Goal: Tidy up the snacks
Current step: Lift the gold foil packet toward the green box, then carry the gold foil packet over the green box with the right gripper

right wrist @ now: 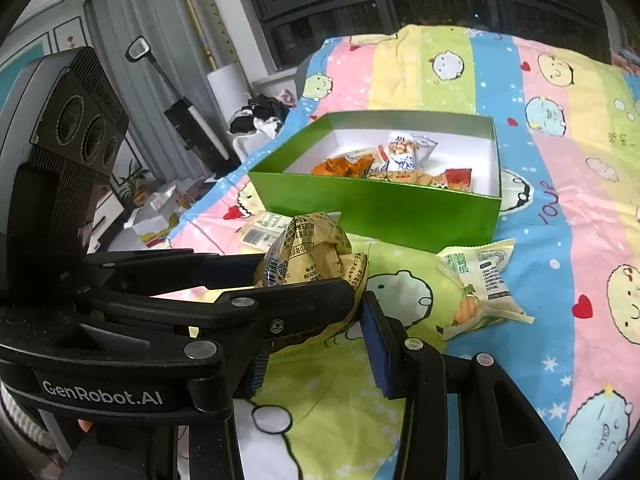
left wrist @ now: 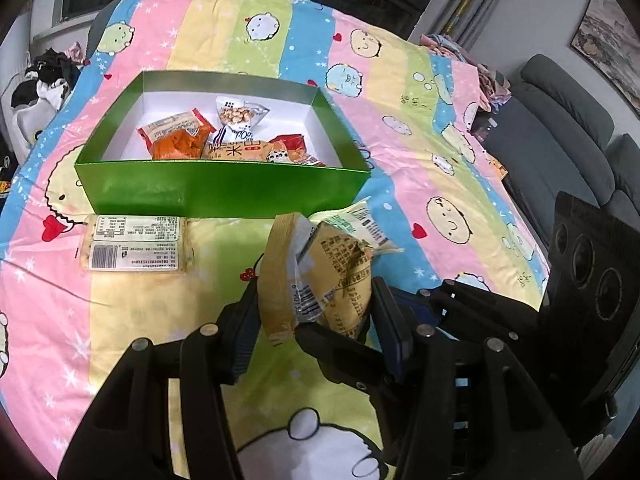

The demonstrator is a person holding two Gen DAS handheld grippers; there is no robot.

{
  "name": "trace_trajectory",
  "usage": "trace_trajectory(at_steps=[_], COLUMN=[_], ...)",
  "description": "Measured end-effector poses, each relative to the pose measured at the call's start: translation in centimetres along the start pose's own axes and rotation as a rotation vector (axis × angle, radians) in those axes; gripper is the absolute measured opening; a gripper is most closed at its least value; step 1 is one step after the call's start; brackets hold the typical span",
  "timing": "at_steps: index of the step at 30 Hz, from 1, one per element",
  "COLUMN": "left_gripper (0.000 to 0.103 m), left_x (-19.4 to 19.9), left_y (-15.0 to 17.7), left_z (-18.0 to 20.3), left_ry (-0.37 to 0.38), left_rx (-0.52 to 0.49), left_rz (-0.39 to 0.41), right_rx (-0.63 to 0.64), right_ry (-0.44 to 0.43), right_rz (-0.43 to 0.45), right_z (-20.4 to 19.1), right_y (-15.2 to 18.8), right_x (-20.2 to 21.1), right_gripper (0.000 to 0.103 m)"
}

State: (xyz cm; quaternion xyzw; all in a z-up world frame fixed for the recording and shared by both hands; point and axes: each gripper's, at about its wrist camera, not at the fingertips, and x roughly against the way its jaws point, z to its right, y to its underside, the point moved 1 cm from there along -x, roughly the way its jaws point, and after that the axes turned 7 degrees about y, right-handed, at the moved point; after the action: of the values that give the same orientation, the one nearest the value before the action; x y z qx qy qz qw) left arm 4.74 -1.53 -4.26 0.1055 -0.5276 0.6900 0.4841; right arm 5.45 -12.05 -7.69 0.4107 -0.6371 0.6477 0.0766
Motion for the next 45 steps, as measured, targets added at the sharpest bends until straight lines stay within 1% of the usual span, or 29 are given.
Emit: trace_trajectory(at_steps=[6,11,19,30,37,45], left_gripper=[0.052,0.052,0.052,0.052,0.052,0.052], left_x=[1.4,2.8,5.3,7.5,8.2,7.9], left_y=[0.4,0.1,-1.9,-4.6,-6.5,-8.5], left_z=[1.4,2.7,5.3,7.6,8.3,8.2], left_ry=[-0.004,-0.010,-0.022,-0.024,-0.029,-0.041], left_rx=[-0.023,-0.053,-0.128,-0.215,-0.258,-0.279], left_rz=[0.022,0.050,0.112,0.186,0.218,0.232], right_rx=[0.009,0.017,0.030,0.049,0.059,0.066], right_ry=[0.001,0.005,0.016,0.036,0.049,0.059], right_rz=[0.028,0.066,0.160,0.271,0.322,0.346], right_z=[-0.6,-1.0,-1.3,-1.2,-0.8,-0.2], right_y=[0.2,-0.1,-1.8,-4.7,-6.7,-8.4], right_x=[1.8,3.5,6.7,10.1,11.1,10.5], right_gripper=[0.044,0.044,0.044,0.044,0.044,0.044])
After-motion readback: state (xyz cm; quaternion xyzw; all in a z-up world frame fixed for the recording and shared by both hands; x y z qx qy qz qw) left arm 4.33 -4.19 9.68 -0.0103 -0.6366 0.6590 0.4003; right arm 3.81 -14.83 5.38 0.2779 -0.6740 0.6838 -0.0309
